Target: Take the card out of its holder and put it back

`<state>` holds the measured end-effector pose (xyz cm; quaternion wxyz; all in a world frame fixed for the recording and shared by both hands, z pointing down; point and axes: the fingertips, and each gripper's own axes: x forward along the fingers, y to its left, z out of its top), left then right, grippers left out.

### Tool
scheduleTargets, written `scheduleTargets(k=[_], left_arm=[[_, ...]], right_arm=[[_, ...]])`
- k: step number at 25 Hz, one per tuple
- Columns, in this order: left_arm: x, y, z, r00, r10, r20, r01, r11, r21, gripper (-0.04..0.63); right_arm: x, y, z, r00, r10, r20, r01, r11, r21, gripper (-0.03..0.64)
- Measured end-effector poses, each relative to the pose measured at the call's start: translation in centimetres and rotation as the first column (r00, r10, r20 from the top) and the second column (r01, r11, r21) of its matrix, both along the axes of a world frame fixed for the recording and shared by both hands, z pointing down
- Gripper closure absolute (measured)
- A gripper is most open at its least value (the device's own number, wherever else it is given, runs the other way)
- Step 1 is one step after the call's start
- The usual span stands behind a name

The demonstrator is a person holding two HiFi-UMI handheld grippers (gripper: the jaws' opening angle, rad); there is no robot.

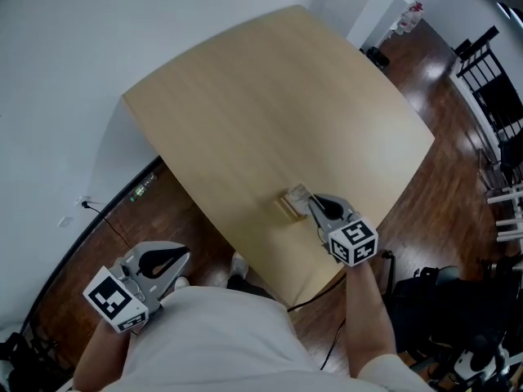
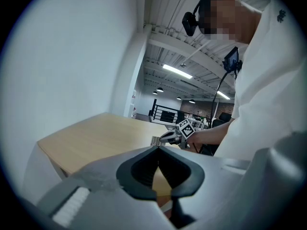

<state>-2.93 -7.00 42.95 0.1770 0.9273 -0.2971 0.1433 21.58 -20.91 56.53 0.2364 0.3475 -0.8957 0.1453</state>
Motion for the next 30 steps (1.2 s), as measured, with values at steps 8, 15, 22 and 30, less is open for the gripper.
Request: scheduleTargets(k=[8, 15, 22, 30], left_arm=[[-0.1, 0.4, 0.0, 1.0, -0.024, 0.01, 0.024, 1.0, -0.009, 0.589], [-0.6, 1.0, -0.1, 1.0, -0.029, 0.007, 0.029, 1.0, -0.007, 0.589], [-2.4, 2.2, 0.0, 1.0, 0.001, -0.004, -0.001, 1.0, -0.002, 0.589], [-5.5, 5.6, -1.5, 0.996, 0.078, -0.032, -0.077, 0.996, 0.036, 0.589]], right_arm=[[0.3, -0.2, 2.1, 1.0, -0.001, 0.005, 0.001, 0.999, -0.034, 0.595], [0.7, -0.4, 2.2, 1.0, 0.028, 0.003, -0.028, 0.999, -0.025, 0.591], [0.0, -0.4, 1.0, 0.995, 0.104, 0.0, -0.104, 0.994, 0.024, 0.508], [-0.5, 4.6, -5.2, 0.964, 0.265, -0.026, -0.258, 0.953, 0.157, 0.476]])
